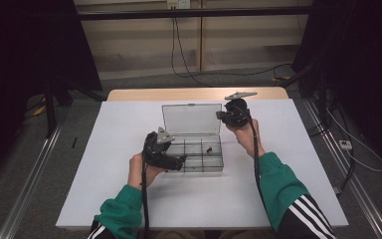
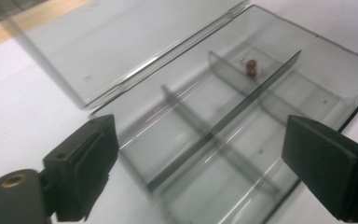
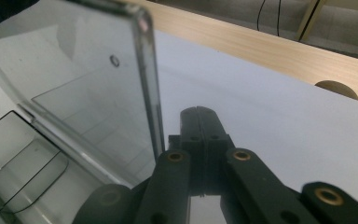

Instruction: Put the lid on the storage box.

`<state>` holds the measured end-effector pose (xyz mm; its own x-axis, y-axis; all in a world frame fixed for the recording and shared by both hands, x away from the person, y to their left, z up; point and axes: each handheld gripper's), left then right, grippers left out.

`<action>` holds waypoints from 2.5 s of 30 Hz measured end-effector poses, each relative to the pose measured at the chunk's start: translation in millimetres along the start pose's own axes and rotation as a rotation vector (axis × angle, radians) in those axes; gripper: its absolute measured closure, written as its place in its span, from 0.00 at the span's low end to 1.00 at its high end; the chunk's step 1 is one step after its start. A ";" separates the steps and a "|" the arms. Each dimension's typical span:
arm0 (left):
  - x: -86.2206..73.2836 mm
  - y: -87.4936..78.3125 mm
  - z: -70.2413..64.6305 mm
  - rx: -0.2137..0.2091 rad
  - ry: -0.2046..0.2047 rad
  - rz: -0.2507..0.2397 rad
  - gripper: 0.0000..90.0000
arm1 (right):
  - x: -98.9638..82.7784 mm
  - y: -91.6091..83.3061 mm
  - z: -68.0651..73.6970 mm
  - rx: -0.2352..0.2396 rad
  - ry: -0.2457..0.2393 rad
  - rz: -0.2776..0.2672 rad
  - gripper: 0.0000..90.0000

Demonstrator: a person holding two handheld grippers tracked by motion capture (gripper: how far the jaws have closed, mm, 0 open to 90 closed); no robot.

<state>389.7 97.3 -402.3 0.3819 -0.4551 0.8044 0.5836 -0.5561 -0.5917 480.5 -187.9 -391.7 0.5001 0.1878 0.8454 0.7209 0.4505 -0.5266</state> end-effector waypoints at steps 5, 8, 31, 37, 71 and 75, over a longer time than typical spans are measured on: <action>-16.7 -27.5 10.6 0.018 -0.038 -0.008 0.06 | -6.9 -14.0 1.9 0.046 -0.010 -0.007 1.00; -27.8 -40.5 14.2 0.026 -0.059 -0.013 0.05 | -16.6 -25.6 3.9 0.063 -0.014 -0.006 1.00; -64.5 -68.6 -1.6 0.011 0.003 0.015 0.01 | -89.7 -105.4 17.6 0.135 -0.071 0.015 0.77; -70.5 -73.0 -5.3 0.013 0.026 0.026 0.00 | -99.6 -121.5 20.6 0.162 -0.076 0.023 0.52; -98.1 -82.6 -12.7 -0.006 0.022 0.069 0.00 | -155.9 -175.1 27.9 0.156 -0.113 0.078 0.00; -99.3 -81.5 -13.8 -0.010 0.029 0.073 0.00 | -163.6 -182.2 27.5 0.136 -0.114 0.079 0.00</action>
<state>294.3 178.2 -434.7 0.4022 -0.5146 0.7572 0.5475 -0.5277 -0.6494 254.1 -276.7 -431.6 0.4893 0.3218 0.8106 0.6063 0.5425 -0.5814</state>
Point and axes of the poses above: each handheld gripper's, and its own axes: y roughly forward along the jaws, x roughly out of its top, z roughly to its left, and after that the axes turned 5 degrees about -z, right-handed
